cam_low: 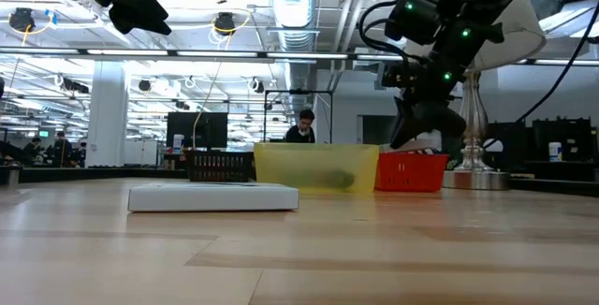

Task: Pick and place items into bin
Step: Put the right white card reader box into the red bin

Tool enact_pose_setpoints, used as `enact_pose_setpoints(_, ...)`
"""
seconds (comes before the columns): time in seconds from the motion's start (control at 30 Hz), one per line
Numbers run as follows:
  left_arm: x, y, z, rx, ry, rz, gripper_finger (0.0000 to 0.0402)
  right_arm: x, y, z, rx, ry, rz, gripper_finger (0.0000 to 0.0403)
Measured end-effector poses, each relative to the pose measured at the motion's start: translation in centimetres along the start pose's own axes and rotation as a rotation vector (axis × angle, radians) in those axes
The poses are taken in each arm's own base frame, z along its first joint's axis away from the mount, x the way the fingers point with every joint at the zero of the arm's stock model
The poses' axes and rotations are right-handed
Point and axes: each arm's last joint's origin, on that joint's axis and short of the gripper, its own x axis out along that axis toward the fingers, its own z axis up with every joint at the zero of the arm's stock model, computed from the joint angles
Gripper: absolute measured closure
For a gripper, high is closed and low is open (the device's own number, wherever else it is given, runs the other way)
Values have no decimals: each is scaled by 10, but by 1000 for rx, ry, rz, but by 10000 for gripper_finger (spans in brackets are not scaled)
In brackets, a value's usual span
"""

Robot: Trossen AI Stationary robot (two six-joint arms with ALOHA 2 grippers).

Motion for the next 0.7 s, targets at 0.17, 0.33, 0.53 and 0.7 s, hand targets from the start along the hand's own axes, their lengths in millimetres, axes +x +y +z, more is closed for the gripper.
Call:
enact_pose_setpoints(0.17, 0, 0, 0, 0, 0, 0, 196, 0, 1, 0, 5, -7, 20, 403)
enact_pose_setpoints(0.33, 0, 0, 1, 0, -9, 0, 196, -1, 3, 1, 11, -15, 33, 403)
enact_pose_setpoints(0.53, 0, 0, 5, 0, -53, -4, 196, -4, 10, 5, -5, -30, 46, 403)
enact_pose_setpoints(0.7, 0, 0, 5, 13, -54, -4, 196, -5, 12, 6, -4, -34, 49, 403)
